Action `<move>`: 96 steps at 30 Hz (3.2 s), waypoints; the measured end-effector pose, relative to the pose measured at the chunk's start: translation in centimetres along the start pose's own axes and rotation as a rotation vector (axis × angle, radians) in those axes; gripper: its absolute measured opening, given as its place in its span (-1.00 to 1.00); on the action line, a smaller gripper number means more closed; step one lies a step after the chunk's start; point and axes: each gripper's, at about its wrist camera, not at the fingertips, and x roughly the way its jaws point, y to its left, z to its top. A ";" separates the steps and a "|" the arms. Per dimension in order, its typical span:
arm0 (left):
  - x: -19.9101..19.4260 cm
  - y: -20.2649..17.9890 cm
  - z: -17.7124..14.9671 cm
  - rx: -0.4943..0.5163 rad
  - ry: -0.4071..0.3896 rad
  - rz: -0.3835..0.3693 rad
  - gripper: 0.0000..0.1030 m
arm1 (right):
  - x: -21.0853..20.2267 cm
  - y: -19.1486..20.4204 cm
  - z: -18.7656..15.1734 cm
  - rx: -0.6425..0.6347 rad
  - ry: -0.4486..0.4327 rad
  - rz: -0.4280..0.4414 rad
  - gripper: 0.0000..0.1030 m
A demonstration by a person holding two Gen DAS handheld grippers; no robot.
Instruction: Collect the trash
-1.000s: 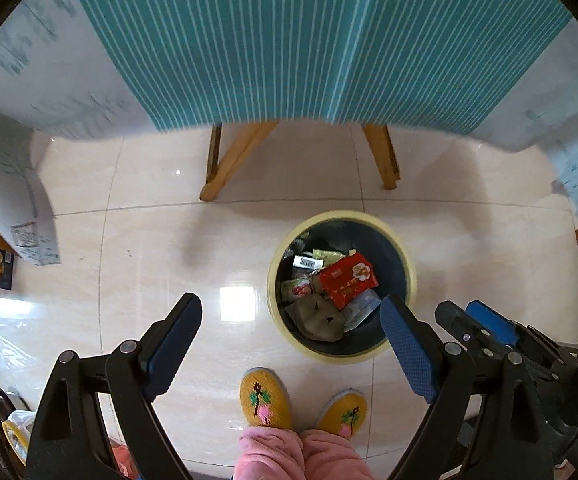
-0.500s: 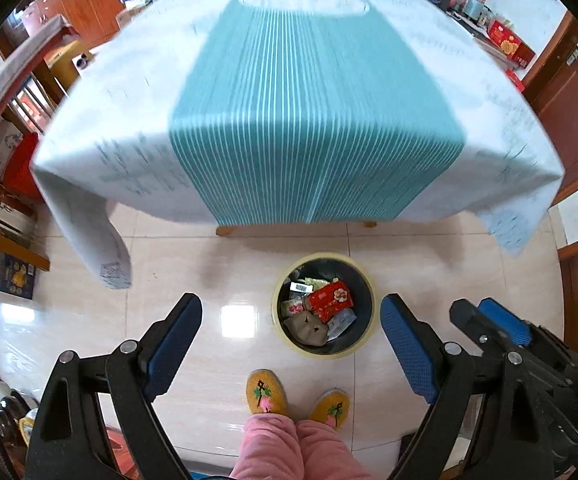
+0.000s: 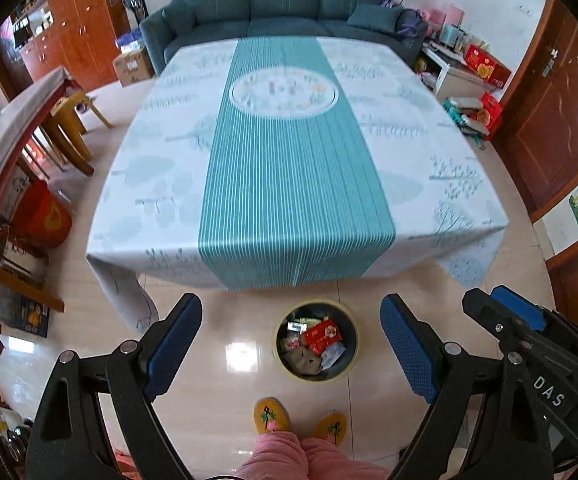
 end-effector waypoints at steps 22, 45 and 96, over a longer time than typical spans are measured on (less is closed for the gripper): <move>-2.0 -0.3 1.8 -0.044 -0.085 0.035 0.74 | -3.6 2.4 2.1 -0.067 -0.101 0.014 -0.12; -3.1 -1.3 1.2 -0.029 -0.120 0.046 0.74 | -4.6 2.9 2.1 -0.105 -0.134 0.013 -0.12; -4.1 -1.4 0.4 -0.009 -0.133 0.061 0.74 | -4.8 2.6 1.7 -0.112 -0.129 0.022 -0.11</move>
